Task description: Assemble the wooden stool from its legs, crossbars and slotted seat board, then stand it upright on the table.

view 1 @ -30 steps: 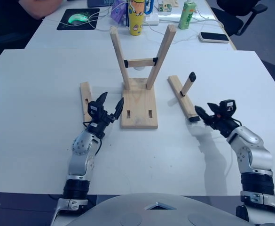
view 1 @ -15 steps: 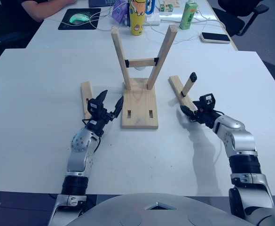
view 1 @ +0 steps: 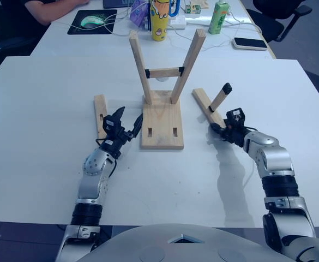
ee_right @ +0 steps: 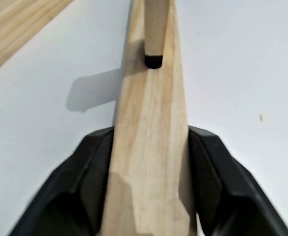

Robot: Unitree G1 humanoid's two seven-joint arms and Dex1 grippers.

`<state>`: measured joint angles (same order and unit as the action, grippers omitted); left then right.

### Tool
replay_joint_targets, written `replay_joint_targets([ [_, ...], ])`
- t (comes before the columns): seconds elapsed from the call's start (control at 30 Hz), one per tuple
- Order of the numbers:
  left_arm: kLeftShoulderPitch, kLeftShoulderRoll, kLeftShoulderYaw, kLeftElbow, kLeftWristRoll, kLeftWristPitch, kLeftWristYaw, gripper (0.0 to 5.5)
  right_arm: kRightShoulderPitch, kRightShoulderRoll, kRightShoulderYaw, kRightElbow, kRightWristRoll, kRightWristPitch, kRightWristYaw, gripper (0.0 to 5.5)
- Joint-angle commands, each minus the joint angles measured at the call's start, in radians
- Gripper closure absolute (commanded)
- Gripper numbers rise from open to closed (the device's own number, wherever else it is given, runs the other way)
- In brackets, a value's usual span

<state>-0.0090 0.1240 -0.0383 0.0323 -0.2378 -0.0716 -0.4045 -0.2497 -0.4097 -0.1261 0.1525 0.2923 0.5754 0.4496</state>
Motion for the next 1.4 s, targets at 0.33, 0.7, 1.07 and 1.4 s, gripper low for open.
replay_joint_targets([
  [0.33, -0.081, 0.042, 0.052, -0.052, -0.117, 0.150, -0.069, 1.85, -0.178, -0.004, -0.288, -0.225, 0.514, 0.075, 0.129, 3.44],
  [0.7, -0.137, 0.099, 0.177, -0.190, -0.571, 0.545, -0.198, 1.09, -0.058, -0.071, -0.136, -0.374, 0.751, 0.389, 0.305, 3.44],
  [1.07, -0.270, 0.171, 0.257, -0.197, -1.029, 0.958, -0.193, 0.10, -0.071, -0.104, -0.002, -0.340, 0.789, 0.487, 0.482, 3.44],
  [1.4, -0.284, 0.209, 0.243, -0.199, -1.113, 1.066, -0.176, 0.34, -0.080, -0.146, 0.053, -0.335, 0.768, 0.499, 0.566, 3.44],
])
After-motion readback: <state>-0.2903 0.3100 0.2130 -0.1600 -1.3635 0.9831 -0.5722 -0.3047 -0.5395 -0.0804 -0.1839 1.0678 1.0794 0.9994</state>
